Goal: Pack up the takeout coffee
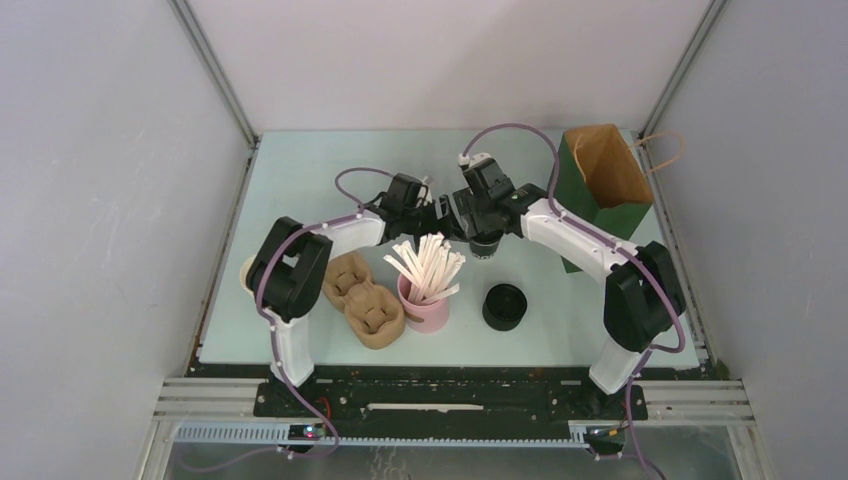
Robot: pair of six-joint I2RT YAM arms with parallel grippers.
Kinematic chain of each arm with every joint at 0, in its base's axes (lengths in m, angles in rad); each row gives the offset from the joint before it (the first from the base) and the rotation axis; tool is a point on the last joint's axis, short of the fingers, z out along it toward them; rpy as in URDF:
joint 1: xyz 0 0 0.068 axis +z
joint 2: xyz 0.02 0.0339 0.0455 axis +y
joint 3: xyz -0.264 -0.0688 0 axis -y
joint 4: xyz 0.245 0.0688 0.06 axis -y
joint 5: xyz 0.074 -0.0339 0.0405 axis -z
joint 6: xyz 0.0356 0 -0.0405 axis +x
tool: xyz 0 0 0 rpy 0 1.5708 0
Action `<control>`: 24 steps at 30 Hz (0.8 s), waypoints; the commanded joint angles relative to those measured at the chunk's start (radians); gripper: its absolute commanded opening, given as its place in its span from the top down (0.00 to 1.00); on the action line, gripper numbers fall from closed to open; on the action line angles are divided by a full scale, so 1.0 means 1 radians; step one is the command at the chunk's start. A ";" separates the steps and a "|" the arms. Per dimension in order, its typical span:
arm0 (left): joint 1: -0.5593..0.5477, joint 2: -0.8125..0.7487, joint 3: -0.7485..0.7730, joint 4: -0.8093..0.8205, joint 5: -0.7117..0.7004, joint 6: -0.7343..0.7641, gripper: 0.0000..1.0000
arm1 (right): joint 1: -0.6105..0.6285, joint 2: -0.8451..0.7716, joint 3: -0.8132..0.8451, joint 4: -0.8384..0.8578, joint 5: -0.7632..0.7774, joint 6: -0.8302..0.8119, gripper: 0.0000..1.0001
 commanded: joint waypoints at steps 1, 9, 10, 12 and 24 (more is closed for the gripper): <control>-0.019 -0.076 -0.009 0.023 -0.006 0.020 0.20 | -0.029 -0.031 0.029 0.024 -0.171 0.046 0.42; -0.020 -0.012 0.002 0.057 0.009 0.002 0.20 | -0.006 -0.104 -0.006 0.053 -0.135 0.043 0.43; -0.019 -0.006 0.006 0.056 0.009 0.004 0.20 | 0.004 -0.110 -0.015 0.061 -0.074 0.038 0.44; -0.015 -0.007 0.009 0.049 0.004 0.012 0.20 | 0.048 -0.106 -0.024 0.069 0.048 0.004 0.44; 0.000 -0.071 -0.025 0.005 -0.020 0.049 0.19 | -0.027 -0.125 -0.015 0.044 -0.068 0.036 0.43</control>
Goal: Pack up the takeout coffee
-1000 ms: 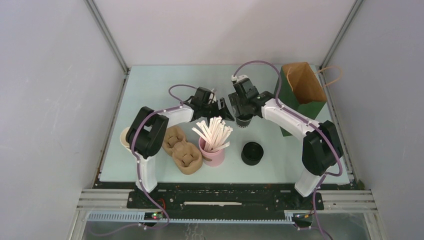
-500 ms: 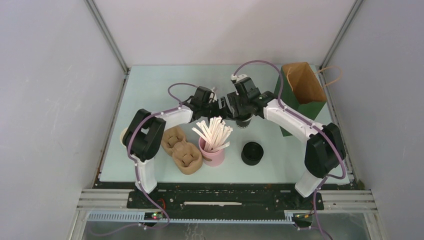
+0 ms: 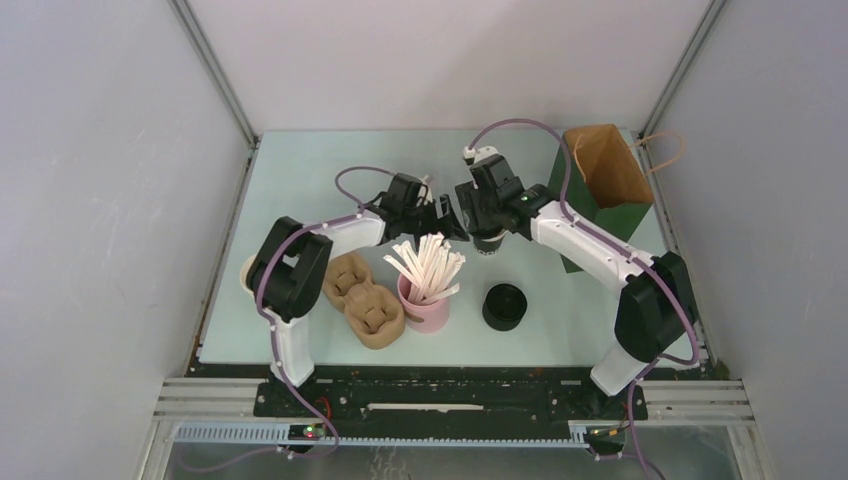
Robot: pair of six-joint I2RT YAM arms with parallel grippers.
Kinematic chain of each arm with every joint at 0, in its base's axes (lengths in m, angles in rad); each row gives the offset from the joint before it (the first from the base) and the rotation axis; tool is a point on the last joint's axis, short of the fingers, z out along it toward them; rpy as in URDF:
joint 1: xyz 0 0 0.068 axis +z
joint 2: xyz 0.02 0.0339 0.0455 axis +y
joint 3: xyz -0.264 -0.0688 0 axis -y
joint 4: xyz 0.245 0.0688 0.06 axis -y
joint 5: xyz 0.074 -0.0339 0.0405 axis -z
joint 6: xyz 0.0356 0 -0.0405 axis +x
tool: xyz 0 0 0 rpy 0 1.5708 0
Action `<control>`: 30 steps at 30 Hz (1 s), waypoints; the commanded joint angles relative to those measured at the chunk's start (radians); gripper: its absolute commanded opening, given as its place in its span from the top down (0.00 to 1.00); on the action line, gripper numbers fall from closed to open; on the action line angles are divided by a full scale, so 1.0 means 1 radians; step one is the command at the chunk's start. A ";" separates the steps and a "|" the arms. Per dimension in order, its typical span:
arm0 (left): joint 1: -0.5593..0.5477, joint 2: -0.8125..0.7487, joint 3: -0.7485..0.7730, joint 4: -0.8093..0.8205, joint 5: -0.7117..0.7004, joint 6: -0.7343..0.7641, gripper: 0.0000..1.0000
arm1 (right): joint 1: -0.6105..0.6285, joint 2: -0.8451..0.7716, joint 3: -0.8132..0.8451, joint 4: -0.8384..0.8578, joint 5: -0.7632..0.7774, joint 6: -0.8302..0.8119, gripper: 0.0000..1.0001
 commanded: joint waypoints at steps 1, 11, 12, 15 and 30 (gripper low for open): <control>0.007 -0.066 -0.029 -0.018 -0.019 0.039 0.19 | -0.030 -0.048 0.003 0.011 -0.028 0.017 0.43; 0.043 -0.170 -0.063 -0.070 -0.020 0.080 0.18 | -0.061 0.001 0.002 0.034 -0.033 0.006 0.43; 0.047 -0.179 -0.062 -0.076 -0.019 0.083 0.18 | -0.064 0.003 0.002 0.037 -0.039 0.006 0.43; 0.054 -0.196 -0.058 -0.082 -0.013 0.084 0.19 | -0.067 0.022 0.009 0.029 -0.049 0.002 0.43; 0.070 -0.205 -0.031 -0.094 0.000 0.084 0.21 | -0.069 0.070 0.027 -0.011 -0.044 0.013 0.43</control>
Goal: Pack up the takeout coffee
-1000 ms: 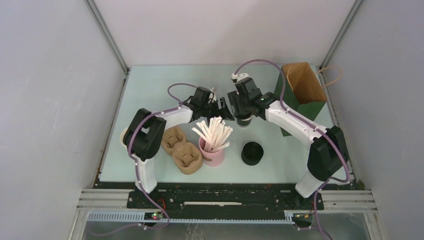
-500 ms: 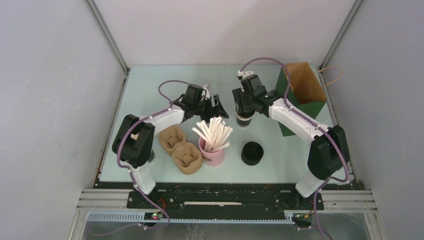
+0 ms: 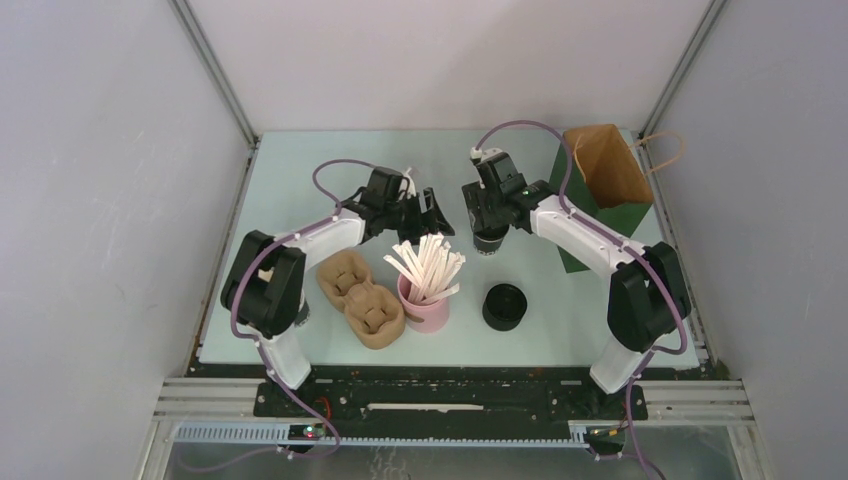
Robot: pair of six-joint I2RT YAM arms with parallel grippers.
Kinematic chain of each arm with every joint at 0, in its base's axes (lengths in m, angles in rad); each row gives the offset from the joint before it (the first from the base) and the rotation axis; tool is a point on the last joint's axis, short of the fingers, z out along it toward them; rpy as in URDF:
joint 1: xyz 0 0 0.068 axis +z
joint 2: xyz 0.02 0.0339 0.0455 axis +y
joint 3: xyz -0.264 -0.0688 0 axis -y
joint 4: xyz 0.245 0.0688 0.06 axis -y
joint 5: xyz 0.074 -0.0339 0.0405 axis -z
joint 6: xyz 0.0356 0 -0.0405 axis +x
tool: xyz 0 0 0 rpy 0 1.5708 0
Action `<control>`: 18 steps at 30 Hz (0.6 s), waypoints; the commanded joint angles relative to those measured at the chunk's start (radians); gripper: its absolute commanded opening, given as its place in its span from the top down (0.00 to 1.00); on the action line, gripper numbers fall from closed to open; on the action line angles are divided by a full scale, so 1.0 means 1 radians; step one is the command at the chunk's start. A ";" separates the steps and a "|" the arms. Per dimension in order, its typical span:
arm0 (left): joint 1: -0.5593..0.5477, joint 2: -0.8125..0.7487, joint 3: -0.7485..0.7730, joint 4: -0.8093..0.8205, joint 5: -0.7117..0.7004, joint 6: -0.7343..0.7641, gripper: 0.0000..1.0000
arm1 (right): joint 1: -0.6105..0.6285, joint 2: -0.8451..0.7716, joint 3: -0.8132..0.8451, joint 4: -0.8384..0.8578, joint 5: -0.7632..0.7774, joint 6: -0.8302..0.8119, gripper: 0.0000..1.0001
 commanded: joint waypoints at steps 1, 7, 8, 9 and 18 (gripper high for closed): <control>0.008 -0.050 0.021 0.003 0.007 0.021 0.21 | -0.006 0.019 0.026 -0.006 -0.001 0.012 0.43; 0.008 -0.052 0.049 0.004 0.028 0.013 0.21 | -0.023 0.032 0.026 -0.007 -0.039 0.023 0.43; 0.008 -0.050 0.053 0.003 0.032 0.010 0.21 | -0.026 0.033 0.026 -0.006 -0.045 0.022 0.43; 0.008 -0.047 0.058 0.003 0.039 0.006 0.21 | -0.028 0.032 0.026 -0.005 -0.054 0.024 0.43; 0.008 -0.046 0.060 0.019 0.052 -0.008 0.22 | -0.028 0.007 0.026 -0.010 -0.055 0.029 0.43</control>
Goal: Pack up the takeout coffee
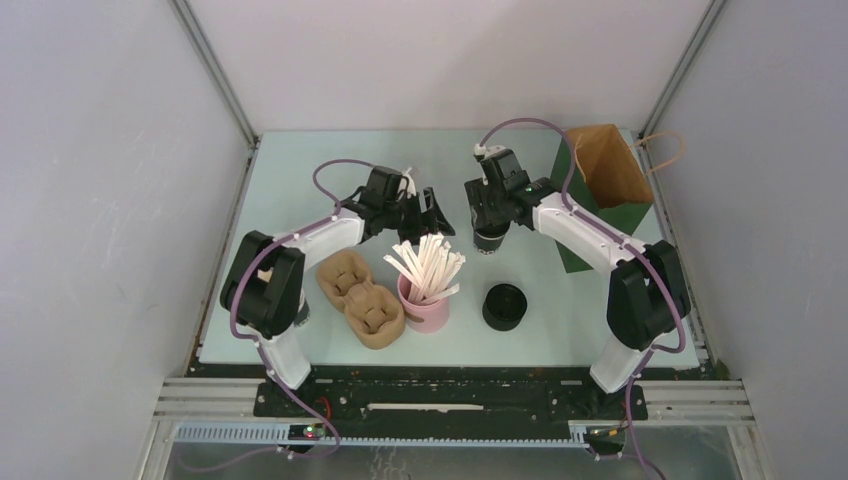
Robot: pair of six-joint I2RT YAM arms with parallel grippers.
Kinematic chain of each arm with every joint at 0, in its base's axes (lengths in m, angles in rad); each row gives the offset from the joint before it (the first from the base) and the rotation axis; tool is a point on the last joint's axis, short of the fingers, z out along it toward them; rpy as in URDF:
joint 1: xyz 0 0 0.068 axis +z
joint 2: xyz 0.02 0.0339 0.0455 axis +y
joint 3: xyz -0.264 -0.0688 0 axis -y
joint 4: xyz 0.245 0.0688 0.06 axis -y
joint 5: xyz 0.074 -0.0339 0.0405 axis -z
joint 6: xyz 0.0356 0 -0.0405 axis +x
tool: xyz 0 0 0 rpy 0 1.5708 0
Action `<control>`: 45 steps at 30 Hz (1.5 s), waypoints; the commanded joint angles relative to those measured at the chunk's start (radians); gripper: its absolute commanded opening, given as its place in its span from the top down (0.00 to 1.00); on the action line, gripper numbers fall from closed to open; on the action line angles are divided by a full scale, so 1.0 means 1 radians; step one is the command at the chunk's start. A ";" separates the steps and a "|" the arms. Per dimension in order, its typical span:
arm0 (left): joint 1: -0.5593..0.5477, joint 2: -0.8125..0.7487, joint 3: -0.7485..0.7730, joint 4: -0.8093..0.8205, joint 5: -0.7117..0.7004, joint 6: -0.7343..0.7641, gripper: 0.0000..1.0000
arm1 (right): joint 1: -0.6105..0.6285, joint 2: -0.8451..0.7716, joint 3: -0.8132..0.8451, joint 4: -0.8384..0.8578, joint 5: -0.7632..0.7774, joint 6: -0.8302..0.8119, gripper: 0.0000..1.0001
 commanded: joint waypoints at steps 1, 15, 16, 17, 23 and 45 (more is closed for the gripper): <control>0.004 -0.042 0.056 0.023 0.025 -0.006 0.22 | 0.003 -0.007 0.017 -0.010 -0.020 0.009 0.43; 0.004 -0.036 0.038 0.045 0.030 -0.017 0.22 | 0.057 -0.038 0.085 -0.073 0.084 -0.012 0.42; 0.004 -0.036 0.038 0.045 0.031 -0.017 0.22 | 0.054 -0.037 0.083 -0.078 0.090 -0.008 0.42; 0.004 -0.036 0.038 0.046 0.031 -0.017 0.22 | 0.049 -0.036 0.081 -0.081 0.093 -0.003 0.42; 0.004 -0.037 0.034 0.044 0.031 -0.014 0.22 | 0.023 -0.042 0.056 -0.071 0.061 0.003 0.42; 0.004 -0.042 0.032 0.040 0.028 -0.009 0.22 | 0.013 -0.041 0.022 -0.034 0.002 0.019 0.42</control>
